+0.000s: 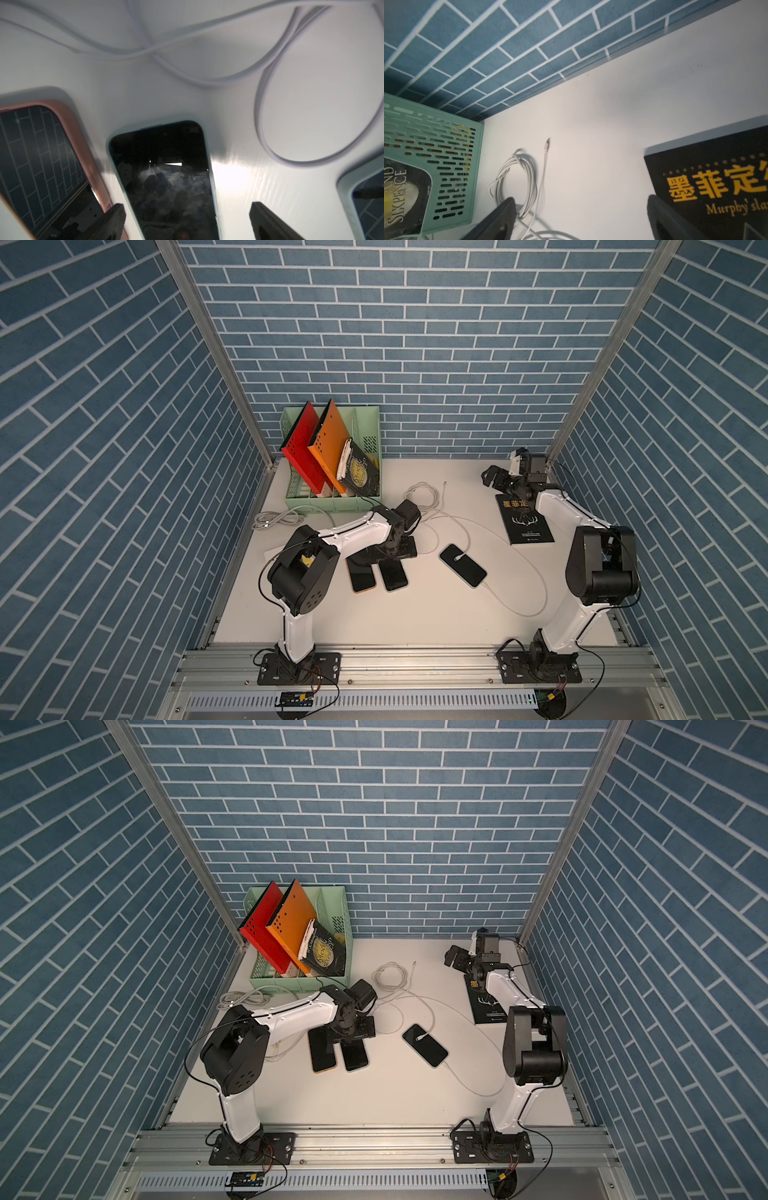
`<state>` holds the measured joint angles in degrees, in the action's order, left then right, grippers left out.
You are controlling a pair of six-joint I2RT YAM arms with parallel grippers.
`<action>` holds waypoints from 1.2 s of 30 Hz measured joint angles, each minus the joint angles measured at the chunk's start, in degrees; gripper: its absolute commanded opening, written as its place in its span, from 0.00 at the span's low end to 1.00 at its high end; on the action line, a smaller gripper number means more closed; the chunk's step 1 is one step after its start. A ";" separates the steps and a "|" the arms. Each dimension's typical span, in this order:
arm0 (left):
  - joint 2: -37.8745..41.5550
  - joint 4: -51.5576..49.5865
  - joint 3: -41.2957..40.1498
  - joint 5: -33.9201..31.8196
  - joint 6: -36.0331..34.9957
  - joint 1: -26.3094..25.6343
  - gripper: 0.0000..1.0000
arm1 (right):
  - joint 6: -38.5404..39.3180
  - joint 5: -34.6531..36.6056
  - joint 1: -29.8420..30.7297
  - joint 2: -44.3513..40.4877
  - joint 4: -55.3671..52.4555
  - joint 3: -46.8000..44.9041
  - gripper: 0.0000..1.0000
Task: Unplug the charging cable from the phone
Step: Place the phone at the center of the board, then adjust the charging cable at the center of the board.
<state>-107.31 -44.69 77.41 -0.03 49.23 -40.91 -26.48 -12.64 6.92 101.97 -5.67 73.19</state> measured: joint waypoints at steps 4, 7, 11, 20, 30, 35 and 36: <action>2.21 0.68 1.73 -1.05 1.22 0.00 0.97 | 1.27 0.61 5.75 -0.48 -1.60 -6.32 0.85; 3.08 1.33 2.10 -1.55 1.66 0.00 0.97 | 2.38 1.14 9.46 -0.46 -3.56 -9.51 0.78; 3.15 1.57 2.05 -1.75 1.81 0.00 0.96 | 3.91 3.39 11.54 -0.24 -5.16 -10.25 0.74; 4.90 2.93 -1.51 -1.84 2.01 0.57 0.96 | 6.69 9.18 13.22 1.46 -6.34 -10.95 0.64; 5.75 4.42 -3.87 -1.64 2.01 1.27 0.96 | 9.07 12.17 15.61 3.89 -7.17 -11.13 0.23; 6.10 5.14 -5.16 -1.20 1.99 1.95 0.95 | 10.03 13.86 16.46 4.92 -8.33 -9.70 0.00; 6.10 5.18 -5.25 -1.11 1.99 2.08 0.95 | 10.19 14.23 16.50 5.27 -8.96 -8.98 0.00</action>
<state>-101.21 -39.51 72.16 -1.15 51.22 -38.83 -16.29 1.58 23.42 107.24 -14.63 64.20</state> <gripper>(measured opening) 0.952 0.058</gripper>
